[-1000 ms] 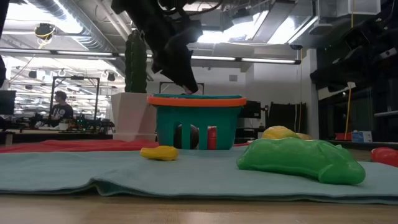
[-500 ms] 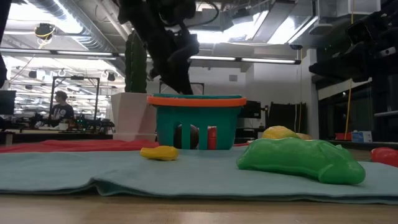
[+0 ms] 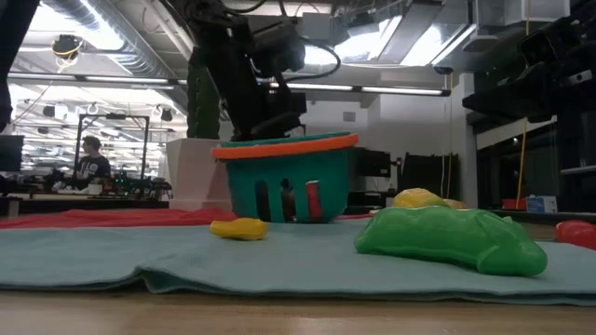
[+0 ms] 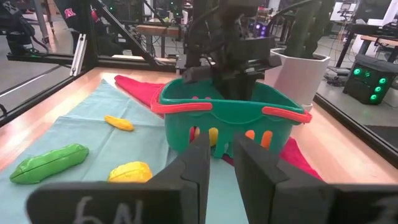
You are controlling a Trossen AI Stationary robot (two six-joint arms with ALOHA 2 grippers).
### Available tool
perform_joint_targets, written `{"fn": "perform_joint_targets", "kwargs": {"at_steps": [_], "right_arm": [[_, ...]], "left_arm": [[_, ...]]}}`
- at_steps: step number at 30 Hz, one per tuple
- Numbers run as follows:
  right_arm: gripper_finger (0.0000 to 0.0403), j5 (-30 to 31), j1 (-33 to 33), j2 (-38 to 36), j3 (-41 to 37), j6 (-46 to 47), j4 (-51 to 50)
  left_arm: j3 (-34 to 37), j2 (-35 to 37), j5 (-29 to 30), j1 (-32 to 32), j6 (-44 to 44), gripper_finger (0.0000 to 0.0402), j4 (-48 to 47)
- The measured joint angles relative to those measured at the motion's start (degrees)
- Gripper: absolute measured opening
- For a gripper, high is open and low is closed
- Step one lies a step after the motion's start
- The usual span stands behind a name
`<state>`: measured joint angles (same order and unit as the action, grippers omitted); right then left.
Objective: Pick and placing Produce into tupperware
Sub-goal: Put the apricot into the basket, then put the blackberry into the basket
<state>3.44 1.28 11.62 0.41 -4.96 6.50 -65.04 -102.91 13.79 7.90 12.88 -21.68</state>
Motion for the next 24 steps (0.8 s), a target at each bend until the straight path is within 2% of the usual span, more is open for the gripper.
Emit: {"fn": "perform_joint_targets", "kwargs": {"at_steps": [12,24], "right_arm": [[0.0073,-0.01,0.00,0.00,-0.01,-0.25,-0.26],[0.0073,-0.01,0.00,0.00,-0.01,-0.28,-0.39]], "left_arm": [[-2.84,1.81,0.24,-1.02,-5.74,0.0093,0.03],[-2.89,1.81,0.23,-2.11,-5.95,0.0116,-0.17]]}}
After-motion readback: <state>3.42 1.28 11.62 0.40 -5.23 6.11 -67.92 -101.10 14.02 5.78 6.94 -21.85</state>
